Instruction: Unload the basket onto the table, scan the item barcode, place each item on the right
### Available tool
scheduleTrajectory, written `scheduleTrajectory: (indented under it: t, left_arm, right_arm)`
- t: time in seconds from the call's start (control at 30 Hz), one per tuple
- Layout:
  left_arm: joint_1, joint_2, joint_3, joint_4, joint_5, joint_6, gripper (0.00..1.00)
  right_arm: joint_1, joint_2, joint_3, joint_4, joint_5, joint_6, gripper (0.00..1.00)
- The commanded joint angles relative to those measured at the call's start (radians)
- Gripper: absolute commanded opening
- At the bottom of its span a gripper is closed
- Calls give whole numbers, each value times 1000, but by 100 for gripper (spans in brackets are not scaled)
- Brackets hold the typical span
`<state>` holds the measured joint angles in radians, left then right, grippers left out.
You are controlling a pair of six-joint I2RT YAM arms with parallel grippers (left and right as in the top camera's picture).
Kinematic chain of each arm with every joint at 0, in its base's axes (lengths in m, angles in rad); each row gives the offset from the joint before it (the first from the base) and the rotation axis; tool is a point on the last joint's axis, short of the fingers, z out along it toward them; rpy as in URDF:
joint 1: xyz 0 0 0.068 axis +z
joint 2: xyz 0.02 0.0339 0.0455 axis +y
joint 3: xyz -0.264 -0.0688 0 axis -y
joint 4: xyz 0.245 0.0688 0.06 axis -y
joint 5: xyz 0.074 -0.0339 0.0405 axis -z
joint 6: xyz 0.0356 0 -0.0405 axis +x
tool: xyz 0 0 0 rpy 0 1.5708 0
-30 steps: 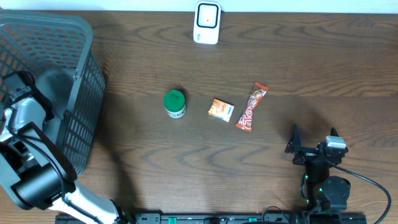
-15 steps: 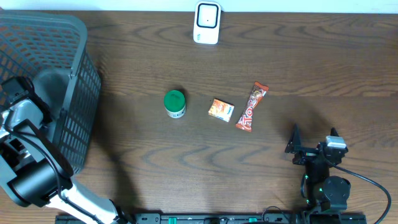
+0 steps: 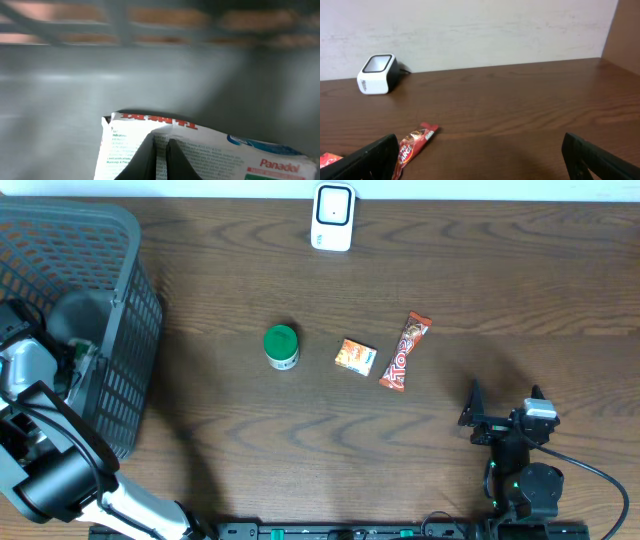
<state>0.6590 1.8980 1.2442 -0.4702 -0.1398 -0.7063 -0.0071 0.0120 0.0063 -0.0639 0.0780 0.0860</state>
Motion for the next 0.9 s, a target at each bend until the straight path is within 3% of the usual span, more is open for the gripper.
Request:
scheduleTrajectory:
  t: [0.0, 0.17, 0.27, 0.47, 0.77, 0.87]
  left_arm:
    - [-45, 79, -51, 10, 307, 166, 8]
    - [-74, 79, -51, 46, 332, 315, 17]
    - [-75, 68, -48, 53, 332, 320, 37]
    - [-75, -29, -47, 45, 332, 303, 52]
    - [-83, -182, -47, -8, 330, 237, 45]
    - [-83, -205, -47, -15, 321, 237, 29]
  right_arm:
    - [2, -5, -1, -4, -2, -13, 99]
    - [2, -5, -1, -4, -1, -13, 99]
    - [2, -5, -1, -4, -2, -13, 99]
    - [2, -5, -1, -4, -2, -13, 99]
    - [2, -5, -1, -4, -1, -13, 99]
    - [2, -5, -1, -4, -2, -13, 99]
